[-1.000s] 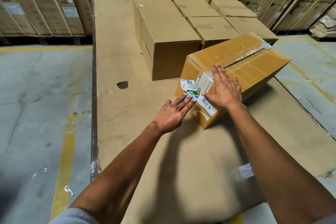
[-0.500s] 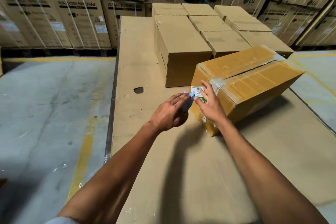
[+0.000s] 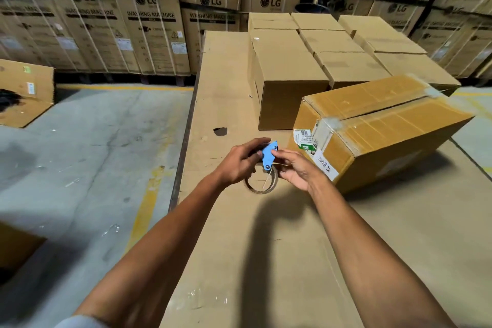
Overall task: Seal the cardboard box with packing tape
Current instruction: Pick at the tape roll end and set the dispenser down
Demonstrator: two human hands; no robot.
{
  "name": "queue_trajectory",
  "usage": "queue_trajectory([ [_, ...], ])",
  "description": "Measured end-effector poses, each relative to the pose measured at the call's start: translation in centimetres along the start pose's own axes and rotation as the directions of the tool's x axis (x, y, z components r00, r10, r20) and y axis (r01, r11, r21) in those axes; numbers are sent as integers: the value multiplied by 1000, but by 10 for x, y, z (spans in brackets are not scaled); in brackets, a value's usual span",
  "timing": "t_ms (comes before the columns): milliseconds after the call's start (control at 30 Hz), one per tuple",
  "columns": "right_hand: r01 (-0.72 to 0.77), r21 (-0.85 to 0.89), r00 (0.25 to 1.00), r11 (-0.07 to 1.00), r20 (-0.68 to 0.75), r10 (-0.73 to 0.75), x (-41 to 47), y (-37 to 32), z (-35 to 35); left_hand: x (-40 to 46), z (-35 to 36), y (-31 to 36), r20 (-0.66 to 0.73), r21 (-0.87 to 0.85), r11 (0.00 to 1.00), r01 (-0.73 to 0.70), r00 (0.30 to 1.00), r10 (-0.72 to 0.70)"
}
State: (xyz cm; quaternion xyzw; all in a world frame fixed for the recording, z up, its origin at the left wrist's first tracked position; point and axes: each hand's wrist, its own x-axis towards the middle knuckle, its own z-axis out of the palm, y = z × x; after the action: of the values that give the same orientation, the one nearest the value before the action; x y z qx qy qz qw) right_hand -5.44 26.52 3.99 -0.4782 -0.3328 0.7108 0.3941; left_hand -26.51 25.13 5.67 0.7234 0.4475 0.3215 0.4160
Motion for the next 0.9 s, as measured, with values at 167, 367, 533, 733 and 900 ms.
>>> queue_trajectory([
  [167, -108, -65, 989, 992, -111, 100, 6, 3, 11, -4, 4, -8, 5, -142, 970, 199, 980, -200],
  [367, -155, -56, 959, 986, -248, 137, 24, 3, 18, -2, 10, -28, -77, 199, 972, 127, 991, -114],
  [533, -178, -45, 916, 983, -371, 149, 43, 5, 18, 2, 12, -51, 61, 674, 710, -204, 973, 221],
  [733, -263, -70, 897, 962, -386, 217, 58, 18, 16, 4, 18, -80, 197, 744, 627, -232, 972, 126],
  [900, -395, -85, 866, 915, -368, 339, 80, 47, 7, 9, 12, -112, 295, 602, 770, -210, 955, 30],
])
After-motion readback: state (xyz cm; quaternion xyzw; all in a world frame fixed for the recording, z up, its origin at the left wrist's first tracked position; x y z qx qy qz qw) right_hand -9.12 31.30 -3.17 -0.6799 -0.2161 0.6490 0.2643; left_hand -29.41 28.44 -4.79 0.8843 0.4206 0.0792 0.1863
